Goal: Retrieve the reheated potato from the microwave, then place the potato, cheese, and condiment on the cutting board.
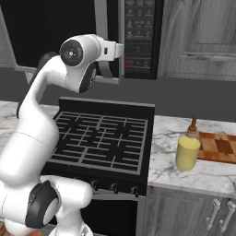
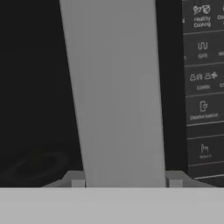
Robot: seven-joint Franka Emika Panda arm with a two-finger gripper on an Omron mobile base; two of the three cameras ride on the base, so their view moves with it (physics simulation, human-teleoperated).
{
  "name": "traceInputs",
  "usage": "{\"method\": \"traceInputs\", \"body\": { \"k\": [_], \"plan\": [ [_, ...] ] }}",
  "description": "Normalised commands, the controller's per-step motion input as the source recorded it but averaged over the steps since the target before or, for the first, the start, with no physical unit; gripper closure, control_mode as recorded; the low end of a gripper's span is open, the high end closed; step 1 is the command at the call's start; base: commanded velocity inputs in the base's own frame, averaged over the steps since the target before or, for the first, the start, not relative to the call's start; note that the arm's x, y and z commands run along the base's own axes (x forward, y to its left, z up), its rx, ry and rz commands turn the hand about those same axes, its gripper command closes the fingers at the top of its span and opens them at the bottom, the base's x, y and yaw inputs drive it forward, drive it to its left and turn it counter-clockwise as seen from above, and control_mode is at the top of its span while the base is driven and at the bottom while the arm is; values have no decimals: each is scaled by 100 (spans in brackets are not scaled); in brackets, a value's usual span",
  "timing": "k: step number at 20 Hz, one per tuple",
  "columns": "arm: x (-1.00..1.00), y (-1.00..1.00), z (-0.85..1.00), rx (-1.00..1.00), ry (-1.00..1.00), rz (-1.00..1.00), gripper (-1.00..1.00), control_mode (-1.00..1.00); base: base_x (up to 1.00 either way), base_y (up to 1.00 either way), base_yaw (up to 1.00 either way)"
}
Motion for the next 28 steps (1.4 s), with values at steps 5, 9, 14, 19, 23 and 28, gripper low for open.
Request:
{"method": "traceInputs", "body": {
  "k": [5, 9, 14, 19, 23, 28],
  "plan": [
    [-61, 0, 46, 0, 6, 0, 100, -100, 0, 0, 0],
    [-77, 0, 39, 0, 0, -1, 100, -100, 0, 0, 0],
    [-76, 2, 35, 1, 0, -1, 100, -100, 0, 0, 0],
    [-63, 16, 39, 3, 0, -4, 100, -100, 0, 0, 0],
    [-59, 28, 34, 3, 0, -13, 100, -100, 0, 0, 0],
    [-54, 37, 26, 0, 0, -23, 100, -100, 0, 0, 0]
  ]
}}
